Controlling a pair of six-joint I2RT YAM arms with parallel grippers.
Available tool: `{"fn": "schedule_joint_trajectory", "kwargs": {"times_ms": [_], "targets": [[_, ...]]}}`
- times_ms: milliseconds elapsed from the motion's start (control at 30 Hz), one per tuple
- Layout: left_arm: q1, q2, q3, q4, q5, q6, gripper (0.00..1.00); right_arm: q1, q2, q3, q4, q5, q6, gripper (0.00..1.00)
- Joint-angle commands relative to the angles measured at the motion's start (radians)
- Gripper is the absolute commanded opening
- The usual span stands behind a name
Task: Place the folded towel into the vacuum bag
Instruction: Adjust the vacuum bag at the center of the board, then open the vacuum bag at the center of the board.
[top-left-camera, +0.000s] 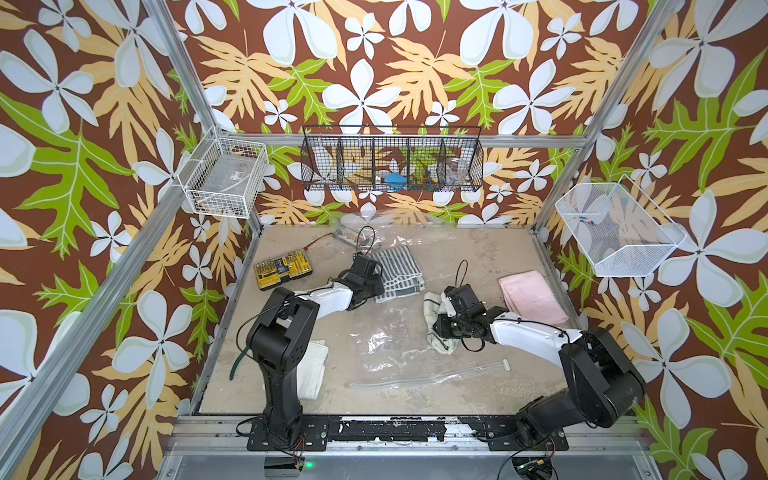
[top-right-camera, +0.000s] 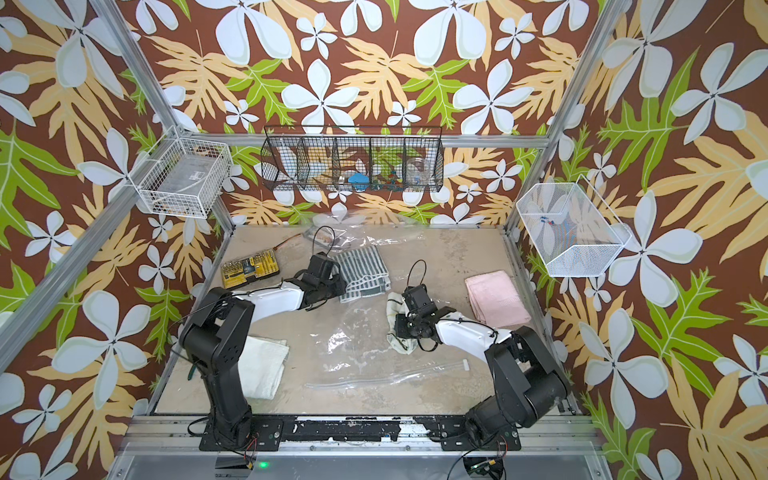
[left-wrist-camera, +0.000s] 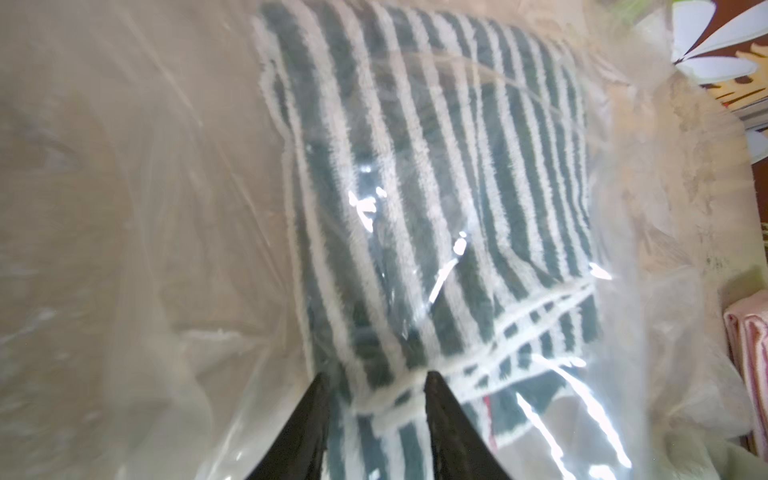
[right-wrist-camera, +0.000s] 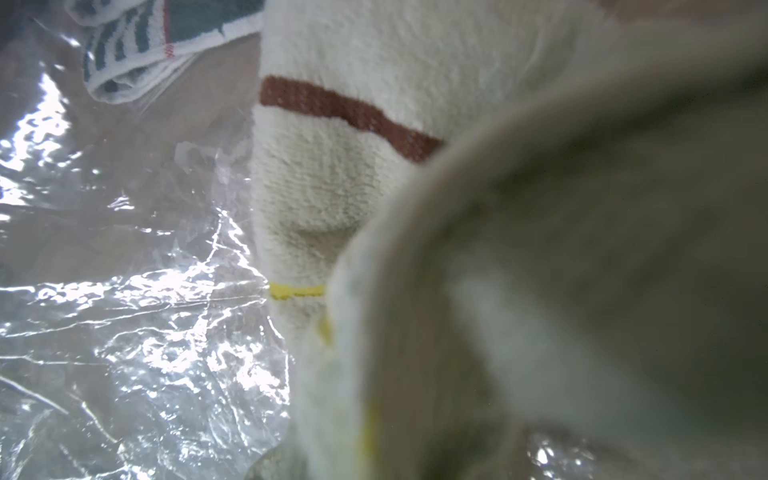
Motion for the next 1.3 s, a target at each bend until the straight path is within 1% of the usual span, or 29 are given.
{"fn": "schedule_joint_trajectory", "kwargs": {"times_ms": [0,100,200,267,300,400,467,533,600,667,700,767,900,933,1167,1267], "targets": [[0.02,-0.108,-0.072,-0.083,-0.02,0.066,0.42,-0.006,0.032,0.041,-0.171,0.041,-0.043,0.09],[0.02,-0.234,-0.126,-0.155,0.001,0.11,0.43,-0.013,0.039,0.08,-0.193,0.026,-0.068,0.09],[0.014,-0.355,-0.166,-0.218,0.042,0.138,0.44,-0.014,-0.004,0.1,-0.206,-0.001,-0.069,0.09],[-0.015,-0.427,-0.169,-0.259,0.062,0.158,0.45,-0.02,-0.039,0.113,-0.225,-0.013,-0.068,0.09],[-0.047,-0.454,-0.159,-0.287,0.063,0.177,0.45,-0.026,-0.061,0.116,-0.236,-0.015,-0.068,0.09],[-0.206,-0.478,-0.126,-0.351,0.105,0.249,0.49,-0.062,-0.12,0.098,-0.247,-0.003,-0.082,0.09],[-0.323,-0.472,-0.12,-0.378,0.136,0.292,0.52,-0.112,-0.141,0.08,-0.255,-0.007,-0.101,0.09],[-0.443,-0.47,-0.126,-0.389,0.139,0.318,0.55,-0.169,-0.169,0.055,-0.254,-0.023,-0.114,0.08],[-0.57,-0.467,-0.146,-0.386,0.112,0.338,0.59,-0.215,-0.203,0.033,-0.247,-0.024,-0.119,0.08],[-0.662,-0.45,-0.158,-0.38,0.078,0.359,0.65,-0.231,-0.223,0.025,-0.238,-0.018,-0.121,0.08],[-0.7,-0.432,-0.156,-0.383,0.047,0.374,0.68,-0.232,-0.226,0.023,-0.235,-0.009,-0.118,0.08],[-0.75,-0.387,-0.142,-0.399,0.002,0.405,0.73,-0.232,-0.22,0.012,-0.221,-0.015,-0.111,0.08],[-0.814,-0.293,-0.128,-0.413,-0.069,0.46,0.81,-0.231,-0.198,-0.028,-0.17,0.005,-0.098,0.08],[-0.822,-0.276,-0.127,-0.416,-0.088,0.47,0.82,-0.234,-0.187,-0.031,-0.164,0.015,-0.098,0.08],[-0.837,-0.172,-0.124,-0.464,-0.256,0.536,0.82,-0.234,-0.105,-0.058,-0.117,0.054,-0.097,0.07],[-0.837,-0.152,-0.117,-0.459,-0.277,0.56,0.81,-0.233,-0.079,-0.067,-0.105,0.059,-0.101,0.07]]}}
